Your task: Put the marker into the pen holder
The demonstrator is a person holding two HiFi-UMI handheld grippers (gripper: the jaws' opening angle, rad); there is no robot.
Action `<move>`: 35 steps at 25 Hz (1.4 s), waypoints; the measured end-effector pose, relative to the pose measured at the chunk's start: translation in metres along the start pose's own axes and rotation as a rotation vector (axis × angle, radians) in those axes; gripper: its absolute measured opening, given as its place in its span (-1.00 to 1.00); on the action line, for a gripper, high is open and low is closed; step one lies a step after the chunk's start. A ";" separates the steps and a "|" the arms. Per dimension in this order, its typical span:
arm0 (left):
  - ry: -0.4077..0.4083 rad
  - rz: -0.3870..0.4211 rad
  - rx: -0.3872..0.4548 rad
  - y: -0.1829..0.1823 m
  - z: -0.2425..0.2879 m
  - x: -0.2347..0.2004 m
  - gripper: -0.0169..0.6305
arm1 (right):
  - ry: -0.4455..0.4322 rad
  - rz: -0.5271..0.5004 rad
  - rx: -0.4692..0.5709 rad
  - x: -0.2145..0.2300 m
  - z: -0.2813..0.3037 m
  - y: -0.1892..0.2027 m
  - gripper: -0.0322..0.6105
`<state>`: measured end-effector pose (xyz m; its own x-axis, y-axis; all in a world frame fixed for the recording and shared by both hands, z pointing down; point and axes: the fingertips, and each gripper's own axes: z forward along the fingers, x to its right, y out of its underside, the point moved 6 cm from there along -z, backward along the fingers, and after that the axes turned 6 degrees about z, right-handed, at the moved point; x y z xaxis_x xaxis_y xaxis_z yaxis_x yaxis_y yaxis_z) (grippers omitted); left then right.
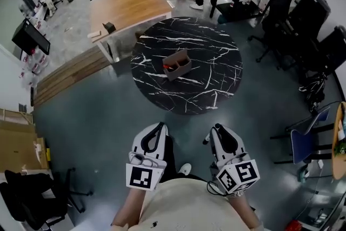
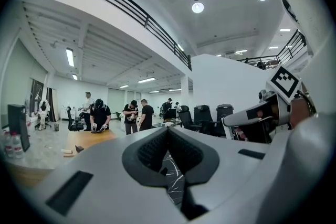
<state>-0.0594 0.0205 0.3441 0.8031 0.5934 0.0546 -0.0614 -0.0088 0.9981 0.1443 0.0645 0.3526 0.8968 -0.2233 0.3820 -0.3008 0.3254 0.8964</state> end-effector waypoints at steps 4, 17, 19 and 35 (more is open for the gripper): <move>0.048 -0.029 0.000 0.018 0.072 -0.035 -0.91 | 0.070 -0.001 -0.010 0.030 0.060 -0.015 -0.64; 0.210 -0.086 -0.039 0.033 0.259 -0.174 -0.91 | 0.110 -0.087 0.093 0.059 0.283 -0.088 -0.64; 0.189 -0.102 -0.058 0.041 0.270 -0.186 -0.91 | 0.074 -0.129 0.057 0.066 0.317 -0.087 -0.64; -0.127 -0.142 -0.231 0.092 0.277 -0.214 -0.91 | 0.009 -0.105 -0.100 0.172 0.485 0.010 -0.64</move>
<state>-0.0726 -0.3298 0.4326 0.8799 0.4703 -0.0675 -0.0647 0.2594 0.9636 0.1381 -0.4159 0.5358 0.9247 -0.2530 0.2844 -0.1712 0.3908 0.9044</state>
